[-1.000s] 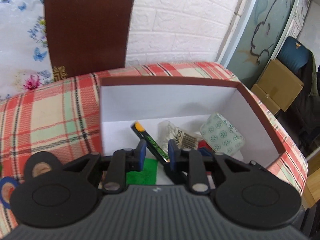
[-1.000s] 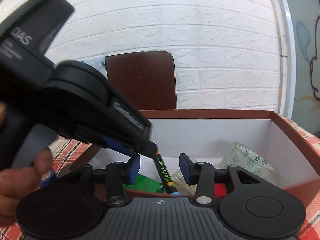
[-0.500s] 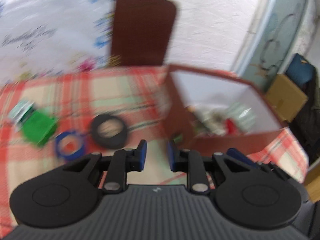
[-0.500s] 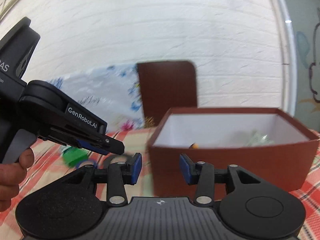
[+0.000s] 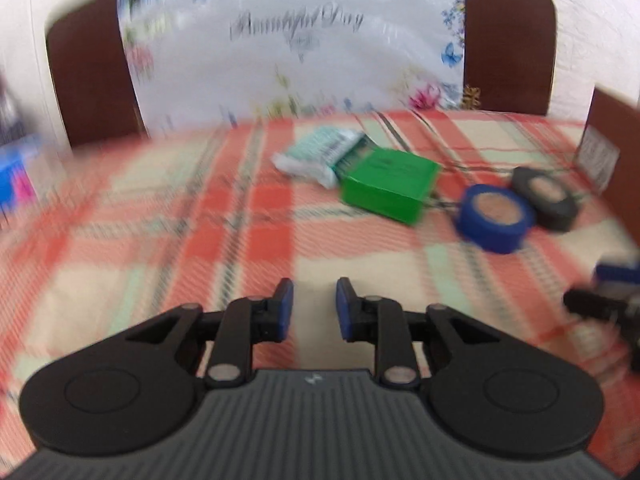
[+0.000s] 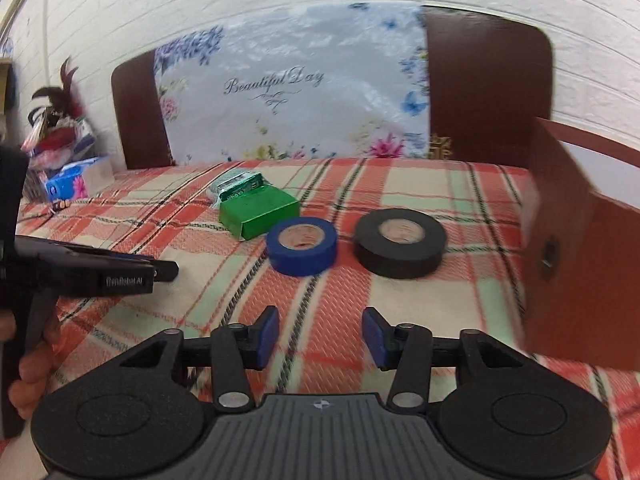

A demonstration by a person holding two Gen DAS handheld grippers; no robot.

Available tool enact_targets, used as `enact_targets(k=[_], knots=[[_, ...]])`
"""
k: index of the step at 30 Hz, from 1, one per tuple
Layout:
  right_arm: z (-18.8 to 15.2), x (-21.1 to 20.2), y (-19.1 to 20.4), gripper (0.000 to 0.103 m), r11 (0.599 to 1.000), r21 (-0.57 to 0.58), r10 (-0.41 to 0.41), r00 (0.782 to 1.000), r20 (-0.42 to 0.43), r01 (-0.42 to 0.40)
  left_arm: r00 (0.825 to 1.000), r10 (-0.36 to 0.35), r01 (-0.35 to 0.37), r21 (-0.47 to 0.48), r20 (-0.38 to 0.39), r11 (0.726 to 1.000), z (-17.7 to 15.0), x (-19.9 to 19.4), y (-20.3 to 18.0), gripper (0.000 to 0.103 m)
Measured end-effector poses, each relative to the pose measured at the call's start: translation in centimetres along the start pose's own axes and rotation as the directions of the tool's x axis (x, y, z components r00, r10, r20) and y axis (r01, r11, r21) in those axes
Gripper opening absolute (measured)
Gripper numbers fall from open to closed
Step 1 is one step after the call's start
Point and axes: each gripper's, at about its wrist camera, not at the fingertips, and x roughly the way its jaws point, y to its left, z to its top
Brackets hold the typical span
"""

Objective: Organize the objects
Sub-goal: 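Grasp the blue tape roll on the table with the right gripper, then lift the blue tape roll and carry it toward the brown box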

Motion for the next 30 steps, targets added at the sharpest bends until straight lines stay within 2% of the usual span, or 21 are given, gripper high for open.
enact_targets(k=[1,2,5,10,11,12,16,21,26,30], knots=[[0.3,0.8,0.4,0.057,1.000,-0.019,-0.002,1.000,-0.011,0.001,1.000,-0.016,0.017,-0.021,0.011,1.000,0.0,0.0,0.4,0.029],[0.6,1.6,0.7,0.059,0.999,-0.035,-0.002,1.000,-0.021,0.001,0.999,-0.036,0.036,-0.046,0.013,0.998,0.1,0.2,0.9,0.029],[2.1,3.5,1.3,0.059,0.997,-0.076,-0.014,1.000,-0.024,0.012,0.996,-0.083,0.085,-0.110,0.026,0.990,0.2,0.4,2.0,0.029],[3.5,6.8,1.6,0.060,0.994,-0.107,-0.011,0.999,-0.038,0.007,0.996,-0.082,0.085,-0.107,0.033,0.991,0.0,0.3,1.7,0.029],[3.6,6.9,1.6,0.055,0.994,-0.105,-0.005,0.999,-0.043,0.000,0.996,-0.085,0.088,-0.110,0.034,0.990,0.0,0.4,1.8,0.029],[3.5,6.8,1.5,0.055,0.994,-0.107,0.005,0.999,-0.045,-0.010,0.996,-0.086,0.089,-0.111,0.034,0.990,-0.2,0.4,1.8,0.029],[2.0,4.5,1.4,0.055,0.995,-0.100,0.007,0.999,-0.050,-0.012,0.996,-0.082,0.085,-0.103,0.036,0.991,-0.3,0.4,1.8,0.029],[-2.1,-1.6,0.7,0.055,0.995,-0.099,-0.002,0.999,-0.046,-0.003,0.997,-0.066,0.069,-0.085,0.036,0.994,-0.3,0.3,1.5,0.029],[-5.7,-7.2,0.3,0.055,0.996,-0.073,-0.045,0.998,-0.047,0.042,0.998,-0.049,0.051,-0.061,0.034,0.997,-0.3,0.2,1.1,0.029],[-6.4,-8.5,0.3,0.058,0.996,-0.061,-0.067,0.997,-0.033,0.065,0.999,-0.025,0.025,-0.024,0.023,0.999,-0.1,0.1,0.5,0.029]])
